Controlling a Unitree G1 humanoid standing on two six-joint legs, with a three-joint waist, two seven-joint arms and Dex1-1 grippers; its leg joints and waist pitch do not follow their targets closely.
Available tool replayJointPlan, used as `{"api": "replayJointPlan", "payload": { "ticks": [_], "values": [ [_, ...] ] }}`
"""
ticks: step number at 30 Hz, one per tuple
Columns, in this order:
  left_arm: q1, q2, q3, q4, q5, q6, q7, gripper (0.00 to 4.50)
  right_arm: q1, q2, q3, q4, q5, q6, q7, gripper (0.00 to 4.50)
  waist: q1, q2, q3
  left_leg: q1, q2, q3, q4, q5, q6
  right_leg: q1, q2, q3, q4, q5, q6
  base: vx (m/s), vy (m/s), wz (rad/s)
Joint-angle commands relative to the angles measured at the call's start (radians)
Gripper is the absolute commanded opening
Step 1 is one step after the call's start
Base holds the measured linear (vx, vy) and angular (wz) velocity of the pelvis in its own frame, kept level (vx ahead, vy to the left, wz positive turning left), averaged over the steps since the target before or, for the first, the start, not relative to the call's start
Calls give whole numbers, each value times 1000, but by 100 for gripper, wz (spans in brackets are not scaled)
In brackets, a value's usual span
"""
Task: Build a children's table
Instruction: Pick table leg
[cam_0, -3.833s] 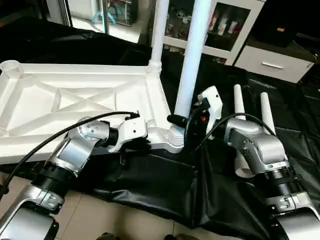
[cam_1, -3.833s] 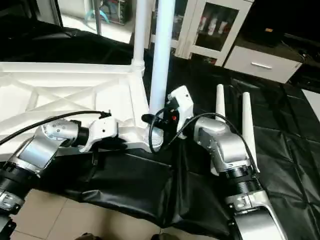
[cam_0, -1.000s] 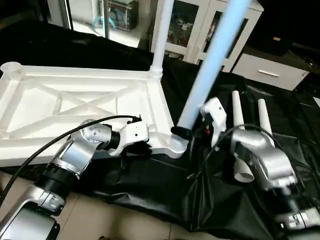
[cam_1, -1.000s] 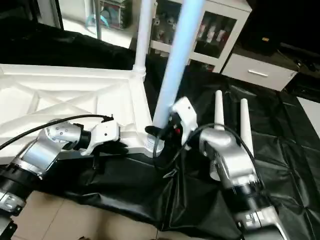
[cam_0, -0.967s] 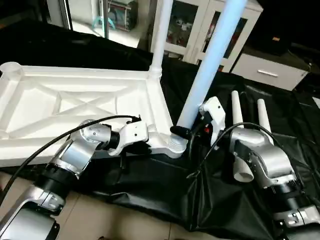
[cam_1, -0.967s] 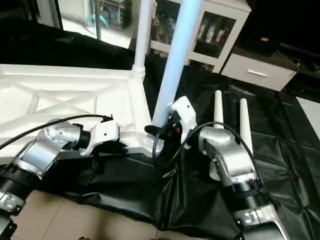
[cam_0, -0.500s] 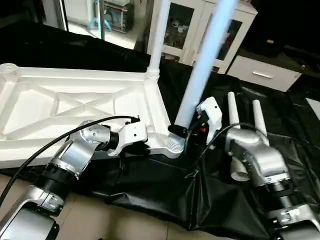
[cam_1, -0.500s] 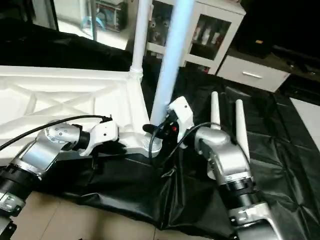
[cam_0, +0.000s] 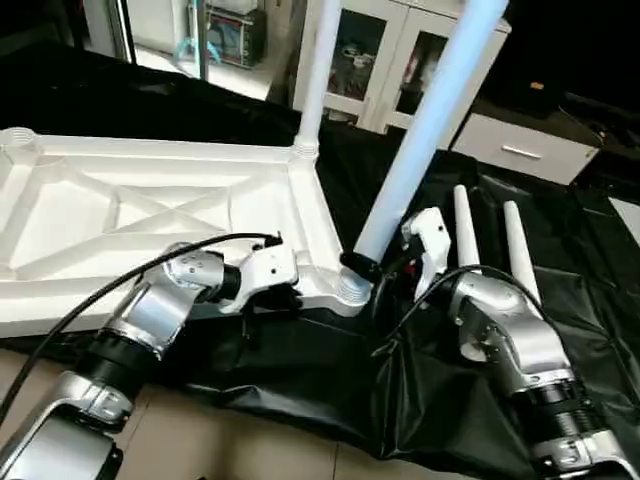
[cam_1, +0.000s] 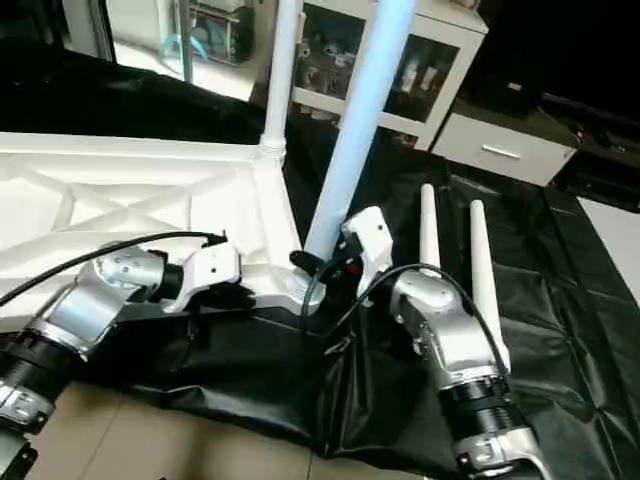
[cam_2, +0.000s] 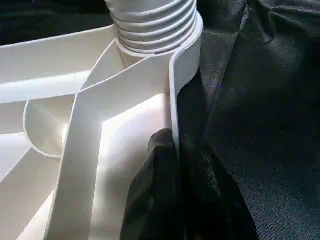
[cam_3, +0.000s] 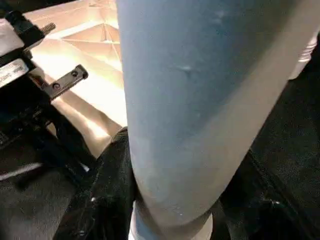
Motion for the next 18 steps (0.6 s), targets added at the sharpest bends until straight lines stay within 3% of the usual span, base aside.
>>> {"api": "replayJointPlan", "payload": {
  "ticks": [1, 4, 10, 12, 15, 17, 18],
  "values": [
    [-20, -13, -8, -33, -16, -24, -18, 0, 120, -55, 107, 228, -158, 136, -26, 183, -8, 36, -16, 21, 69, -53, -104, -610, -83, -16, -76, 44, -85, -546, -90, 0, 0, 0],
    [-22, -15, -8, -31, -17, -25, -17, 0, 115, -54, 101, 213, -152, 134, -23, 183, -8, 35, -15, 21, 69, -53, -104, -614, -80, -17, -77, 44, -88, -561, -87, 0, 0, 0],
    [-24, -8, -5, -33, -17, -31, -21, 0, 27, -93, 4, 63, -6, 192, 52, 183, -3, 35, -18, 21, 70, -50, -103, -579, -72, -14, -77, 47, -85, -533, -94, 0, 0, 0],
    [-24, -7, -5, -37, -17, -31, -22, 0, 6, -111, -17, 19, 30, 215, 77, 183, 5, 34, -23, 19, 71, -36, -98, -470, -58, -8, -74, 52, -72, -397, -133, 0, 0, 0],
    [-24, -7, -7, -37, -16, -32, -23, 0, -18, -129, -31, -11, 52, 235, 98, 183, 13, 35, -26, 16, 73, -26, -96, -356, -43, 4, -72, 53, -56, -267, -170, 36, -10, 5],
    [-24, -8, -9, -38, -16, -32, -23, 0, -44, -150, -40, -45, 67, 255, 125, 183, 20, 27, -33, 14, 67, -12, -79, -244, -12, 9, -70, 55, -42, -159, -200, 27, -7, 3],
    [-24, -8, -9, -38, -16, -32, -23, 0, -46, -151, -41, -47, 68, 257, 126, 183, 22, 27, -31, 13, 65, -8, -77, -228, -1, 8, -69, 57, -41, -149, -205, 0, 0, 0]
  ]
}}
